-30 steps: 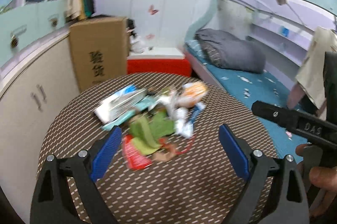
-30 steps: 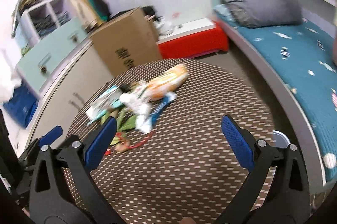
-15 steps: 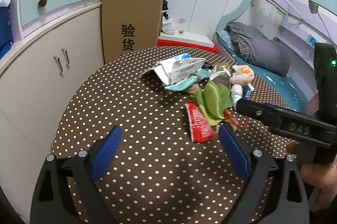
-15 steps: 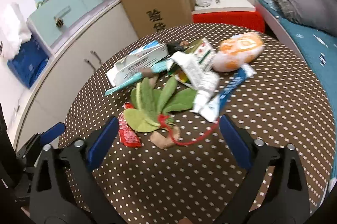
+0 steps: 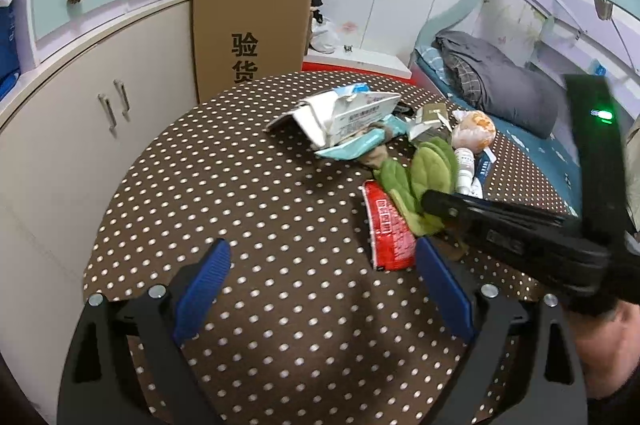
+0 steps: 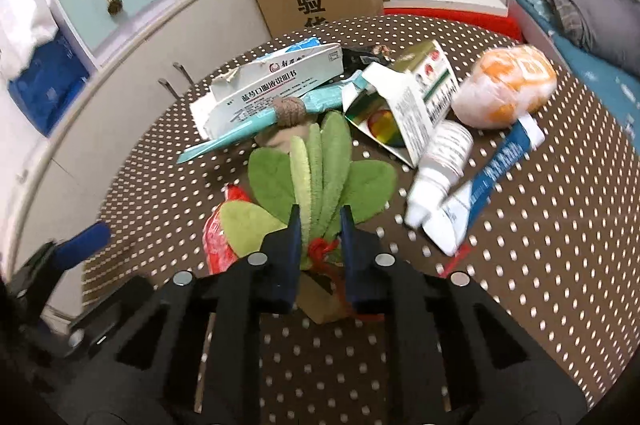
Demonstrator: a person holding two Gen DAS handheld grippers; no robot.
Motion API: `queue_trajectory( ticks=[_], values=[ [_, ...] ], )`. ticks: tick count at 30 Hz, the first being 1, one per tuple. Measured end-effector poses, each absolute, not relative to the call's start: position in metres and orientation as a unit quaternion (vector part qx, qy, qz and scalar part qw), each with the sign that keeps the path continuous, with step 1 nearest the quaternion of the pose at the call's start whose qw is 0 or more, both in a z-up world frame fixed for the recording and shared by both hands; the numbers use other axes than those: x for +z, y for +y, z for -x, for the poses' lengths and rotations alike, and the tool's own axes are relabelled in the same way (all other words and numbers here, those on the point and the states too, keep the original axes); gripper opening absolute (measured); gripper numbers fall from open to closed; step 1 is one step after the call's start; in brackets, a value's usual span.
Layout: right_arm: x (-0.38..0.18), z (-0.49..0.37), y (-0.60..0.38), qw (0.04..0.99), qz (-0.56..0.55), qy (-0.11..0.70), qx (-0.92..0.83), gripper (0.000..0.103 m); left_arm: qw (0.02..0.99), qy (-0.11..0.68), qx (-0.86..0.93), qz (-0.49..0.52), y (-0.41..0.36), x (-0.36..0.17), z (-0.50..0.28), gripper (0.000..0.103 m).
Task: Collect trash
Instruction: 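Grasp the red snack packet with the left tool while the right tool grasps the green plush, then carry the red packet and green plush to the bucket and release them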
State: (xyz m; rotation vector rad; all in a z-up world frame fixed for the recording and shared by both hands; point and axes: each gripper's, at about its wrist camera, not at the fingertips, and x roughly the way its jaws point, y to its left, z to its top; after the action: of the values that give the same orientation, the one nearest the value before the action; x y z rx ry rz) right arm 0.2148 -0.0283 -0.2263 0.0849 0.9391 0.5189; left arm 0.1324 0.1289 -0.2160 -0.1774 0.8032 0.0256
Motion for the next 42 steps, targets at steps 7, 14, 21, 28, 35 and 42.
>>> queue_trajectory(
  ticks=[7,14,21,28,35,42],
  values=[
    [-0.212,-0.186,-0.074,0.864,-0.079,0.432,0.246,0.017,0.913,0.403,-0.002,0.060,0.106,-0.228,-0.161,0.091],
    [-0.199,-0.174,-0.119,0.877,-0.109,0.412,0.220,0.017,0.903,0.427,-0.018,0.050,0.093,-0.241,-0.181,0.058],
    [-0.189,-0.171,-0.159,0.887,-0.136,0.391,0.205,0.017,0.903,0.423,-0.045,0.057,0.083,-0.233,-0.168,0.026],
    [-0.175,-0.162,-0.201,0.896,-0.162,0.366,0.193,0.017,0.914,0.396,-0.073,0.054,0.057,-0.203,-0.152,0.026],
    [-0.158,-0.150,-0.248,0.908,-0.189,0.332,0.170,0.017,0.920,0.372,-0.112,0.039,0.012,-0.174,-0.154,0.026],
    [-0.141,-0.138,-0.321,0.925,-0.216,0.293,0.111,0.017,0.924,0.335,-0.184,0.005,-0.071,-0.138,-0.163,0.026]
  ],
)
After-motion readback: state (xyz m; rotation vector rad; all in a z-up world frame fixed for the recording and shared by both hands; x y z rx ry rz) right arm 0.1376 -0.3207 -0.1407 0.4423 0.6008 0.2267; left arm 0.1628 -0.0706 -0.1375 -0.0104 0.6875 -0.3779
